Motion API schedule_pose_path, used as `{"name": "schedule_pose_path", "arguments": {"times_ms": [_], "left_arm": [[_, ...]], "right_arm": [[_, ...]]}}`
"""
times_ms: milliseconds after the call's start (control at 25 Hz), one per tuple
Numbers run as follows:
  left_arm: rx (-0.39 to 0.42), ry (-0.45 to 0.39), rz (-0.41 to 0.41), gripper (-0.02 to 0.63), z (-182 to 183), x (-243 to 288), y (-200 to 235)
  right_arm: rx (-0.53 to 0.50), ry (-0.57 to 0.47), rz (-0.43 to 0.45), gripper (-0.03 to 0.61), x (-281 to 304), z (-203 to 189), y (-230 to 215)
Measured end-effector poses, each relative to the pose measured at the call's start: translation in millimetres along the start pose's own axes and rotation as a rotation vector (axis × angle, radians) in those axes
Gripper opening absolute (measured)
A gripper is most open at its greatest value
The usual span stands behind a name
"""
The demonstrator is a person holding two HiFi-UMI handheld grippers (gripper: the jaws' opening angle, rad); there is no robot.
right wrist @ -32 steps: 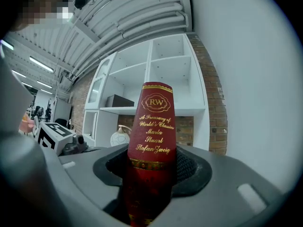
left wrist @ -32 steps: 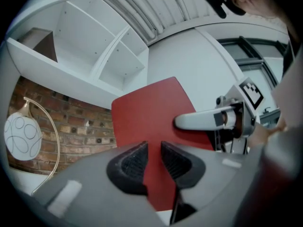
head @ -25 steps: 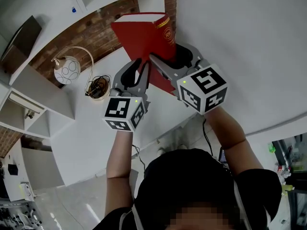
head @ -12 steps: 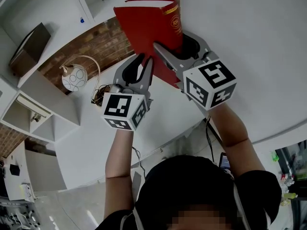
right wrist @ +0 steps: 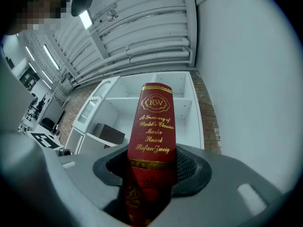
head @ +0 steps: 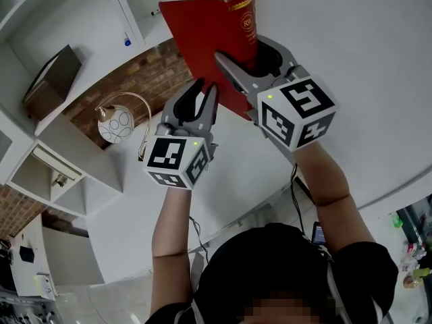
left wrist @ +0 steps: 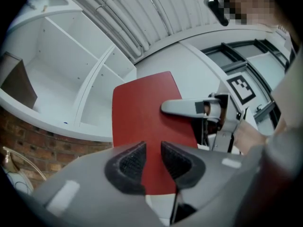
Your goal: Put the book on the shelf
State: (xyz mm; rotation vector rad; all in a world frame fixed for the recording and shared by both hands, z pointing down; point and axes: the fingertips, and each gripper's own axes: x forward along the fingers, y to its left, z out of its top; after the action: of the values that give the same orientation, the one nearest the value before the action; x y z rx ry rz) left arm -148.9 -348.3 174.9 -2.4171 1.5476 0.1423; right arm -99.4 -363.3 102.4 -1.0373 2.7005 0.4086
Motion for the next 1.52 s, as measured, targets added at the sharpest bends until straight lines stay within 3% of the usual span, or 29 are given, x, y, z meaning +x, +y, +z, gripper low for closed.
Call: {"name": "schedule_pose_path", "arguments": {"times_ms": [360,800,1520], "left_arm": [[-0.048,-0.033,-0.020,0.087,4.2,39.1,-0.7],[0.013,-0.082,0.024,0.089,32.2,61.8,7.3],[0.084,-0.133,0.090,0.096,64.8,85.1,51.3]], "right_arm": [[-0.004,-0.044,0.007,0.236,13.8,24.2,-23.9],[-0.041,-0.136,0.041,0.236,34.8,59.3,-49.9],[-0.002,-0.276,0.132,0.234,75.1,104.9,-68.1]]}}
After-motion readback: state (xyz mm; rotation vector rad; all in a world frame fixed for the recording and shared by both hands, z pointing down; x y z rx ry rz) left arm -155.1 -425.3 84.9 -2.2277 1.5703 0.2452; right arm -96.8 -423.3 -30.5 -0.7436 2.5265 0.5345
